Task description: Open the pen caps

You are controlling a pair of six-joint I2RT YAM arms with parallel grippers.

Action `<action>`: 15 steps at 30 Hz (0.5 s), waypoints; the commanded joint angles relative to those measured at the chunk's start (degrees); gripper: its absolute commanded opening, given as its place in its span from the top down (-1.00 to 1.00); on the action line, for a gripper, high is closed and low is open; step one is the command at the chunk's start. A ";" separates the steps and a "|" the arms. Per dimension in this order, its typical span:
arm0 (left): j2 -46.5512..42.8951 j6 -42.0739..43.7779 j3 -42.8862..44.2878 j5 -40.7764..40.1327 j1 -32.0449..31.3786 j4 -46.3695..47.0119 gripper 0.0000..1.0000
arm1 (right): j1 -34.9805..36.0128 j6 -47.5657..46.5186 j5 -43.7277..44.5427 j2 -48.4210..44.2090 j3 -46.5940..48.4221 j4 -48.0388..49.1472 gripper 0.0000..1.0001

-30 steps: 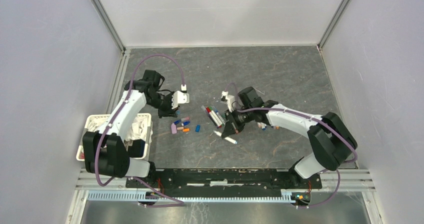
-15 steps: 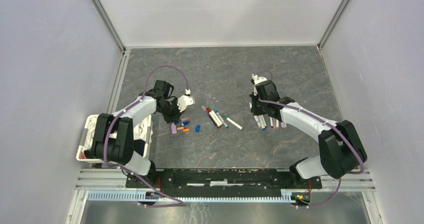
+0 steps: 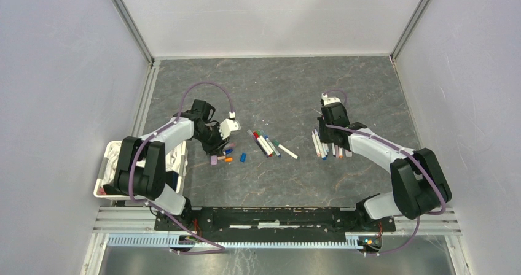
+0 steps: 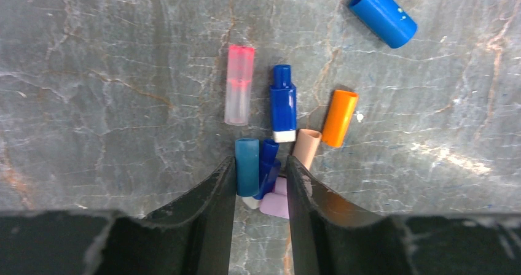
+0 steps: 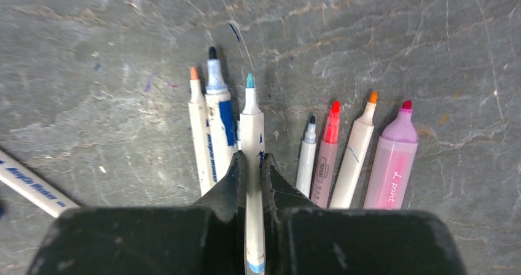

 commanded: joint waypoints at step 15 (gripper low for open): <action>-4.41 -4.76 22.72 5.06 -0.16 -20.39 -0.96 | -0.39 -0.69 -0.02 -1.52 2.62 -0.49 0.17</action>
